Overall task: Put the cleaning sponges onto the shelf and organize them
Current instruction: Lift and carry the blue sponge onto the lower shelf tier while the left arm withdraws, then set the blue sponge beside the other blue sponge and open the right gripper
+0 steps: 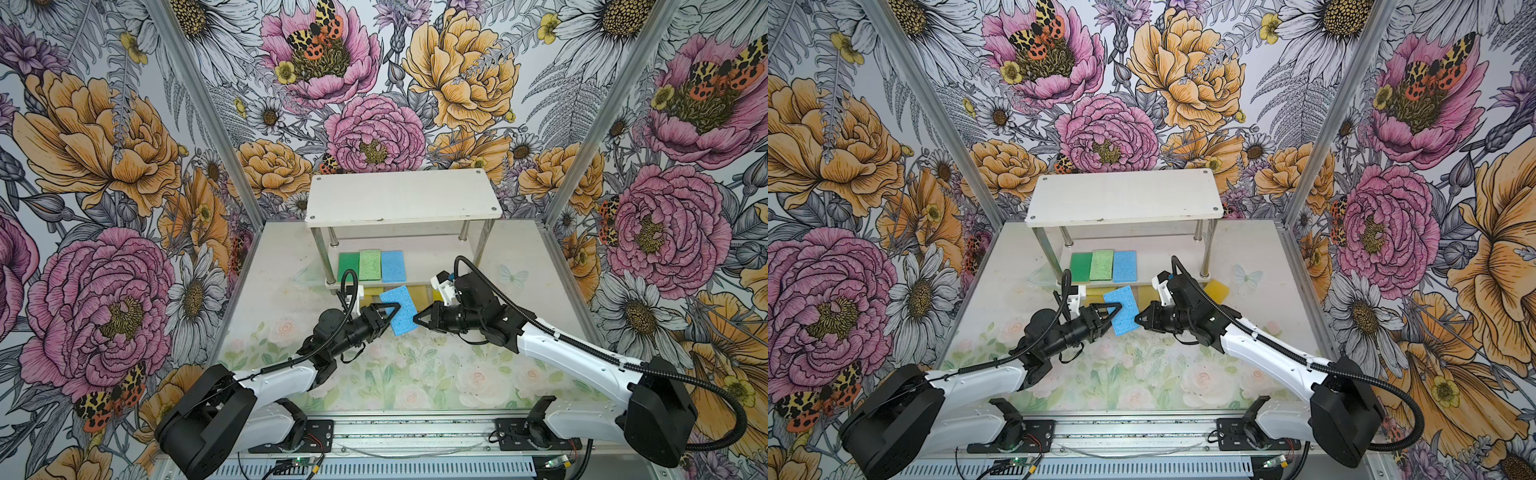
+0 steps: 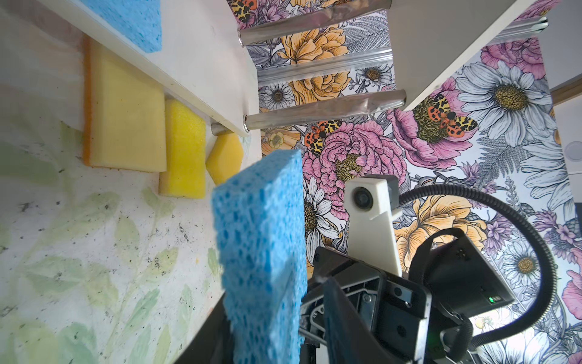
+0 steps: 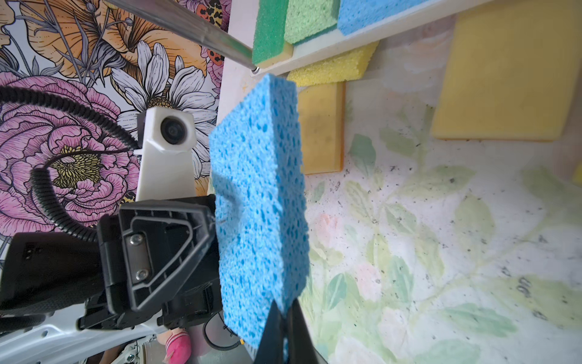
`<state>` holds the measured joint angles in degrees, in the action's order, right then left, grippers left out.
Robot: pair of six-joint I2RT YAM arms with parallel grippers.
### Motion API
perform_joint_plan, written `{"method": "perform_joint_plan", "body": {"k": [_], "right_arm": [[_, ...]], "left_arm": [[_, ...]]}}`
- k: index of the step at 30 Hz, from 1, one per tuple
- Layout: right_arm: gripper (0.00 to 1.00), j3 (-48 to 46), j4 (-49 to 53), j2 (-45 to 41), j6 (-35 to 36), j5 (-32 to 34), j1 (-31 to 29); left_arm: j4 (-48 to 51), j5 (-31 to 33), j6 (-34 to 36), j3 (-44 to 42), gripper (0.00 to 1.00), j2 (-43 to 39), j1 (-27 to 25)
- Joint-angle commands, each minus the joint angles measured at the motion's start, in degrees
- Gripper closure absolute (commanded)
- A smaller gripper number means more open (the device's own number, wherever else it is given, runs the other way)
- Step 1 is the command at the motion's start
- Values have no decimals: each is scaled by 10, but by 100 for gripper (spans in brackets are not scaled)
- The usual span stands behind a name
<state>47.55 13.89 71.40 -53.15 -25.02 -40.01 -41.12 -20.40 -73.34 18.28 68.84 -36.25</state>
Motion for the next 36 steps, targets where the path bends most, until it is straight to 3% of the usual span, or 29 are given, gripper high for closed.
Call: {"method": "perform_joint_plan", "body": {"k": [1,5,10,17,24,28,36], "right_arm": [[100,-18,-17,-32,-11,43,19],[100,-18,-17,-35,-4,93,53],[100,23,-18,3,20,176,76],[100,93,-31,88,63,267,85],[100,107,-80,148,89,307,90],[100,103,-139,179,96,296,95],[100,138,-149,248,109,259,108]], "left_arm": [[150,-16,62,37,38,-48,5],[405,55,149,70,22,-159,17],[539,57,182,66,18,-272,56],[592,23,165,23,14,-377,111],[599,-1,166,17,12,-387,134],[601,-10,171,21,11,-381,140],[607,-21,171,14,9,-384,150]]}}
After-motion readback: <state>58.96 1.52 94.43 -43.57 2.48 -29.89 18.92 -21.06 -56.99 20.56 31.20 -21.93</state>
